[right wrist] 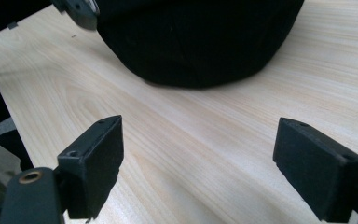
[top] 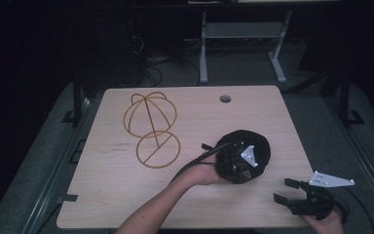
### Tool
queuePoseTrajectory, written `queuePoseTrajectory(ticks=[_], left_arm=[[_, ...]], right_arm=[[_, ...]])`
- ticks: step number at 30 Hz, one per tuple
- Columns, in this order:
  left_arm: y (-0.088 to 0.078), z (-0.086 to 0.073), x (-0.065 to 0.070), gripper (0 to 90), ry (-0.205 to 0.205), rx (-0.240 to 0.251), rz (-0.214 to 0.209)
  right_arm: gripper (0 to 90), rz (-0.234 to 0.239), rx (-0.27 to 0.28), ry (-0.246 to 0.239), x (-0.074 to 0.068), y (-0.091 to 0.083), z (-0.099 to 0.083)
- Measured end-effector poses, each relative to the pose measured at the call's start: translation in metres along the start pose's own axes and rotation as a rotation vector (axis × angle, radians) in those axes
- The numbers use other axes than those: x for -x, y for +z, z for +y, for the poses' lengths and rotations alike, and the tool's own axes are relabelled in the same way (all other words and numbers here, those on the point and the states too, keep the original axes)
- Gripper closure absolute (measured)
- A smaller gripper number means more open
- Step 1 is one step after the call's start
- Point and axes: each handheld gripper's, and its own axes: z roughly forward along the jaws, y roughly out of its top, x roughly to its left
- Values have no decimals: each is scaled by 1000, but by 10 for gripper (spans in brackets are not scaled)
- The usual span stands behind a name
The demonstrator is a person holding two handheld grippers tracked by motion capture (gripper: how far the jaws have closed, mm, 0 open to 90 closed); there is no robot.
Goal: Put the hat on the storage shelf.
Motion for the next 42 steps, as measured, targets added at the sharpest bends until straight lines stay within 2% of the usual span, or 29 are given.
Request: queuePoseTrajectory(ticks=[4, 5, 13, 18, 21, 26, 31, 32, 36, 40, 42], left_arm=[[-7, -1, -1, 816, -10, 27, -11], [-11, -1, -1, 817, -14, 43, -10], [-22, -2, -2, 817, -23, 77, -4], [-31, -5, -7, 816, -57, 122, -21], [-33, -6, -9, 816, -66, 129, -23], [-44, -10, -14, 816, -102, 174, -26], [-54, -7, -19, 816, -120, 198, -12], [-60, -6, -21, 816, -128, 219, -15], [-67, -5, -24, 816, -136, 239, -15], [-76, -7, -25, 816, -160, 289, -25], [-78, -8, -25, 817, -164, 299, -31]], right_arm=[[141, -12, -7, -8, -4, 1, -1], [141, -10, -1, -12, -5, 2, 0], [141, 4, -3, -3, -8, 8, 1], [141, 9, 12, -4, -11, 13, 5], [142, 10, 12, -13, -13, 15, 8], [150, 14, 39, -32, -17, 19, 14], [150, 24, 47, -28, -18, 20, 17], [150, 28, 57, -24, -20, 20, 19], [152, 33, 79, -35, -21, 19, 24], [152, 40, 93, -55, -26, 21, 31], [152, 43, 100, -58, -27, 22, 34]])
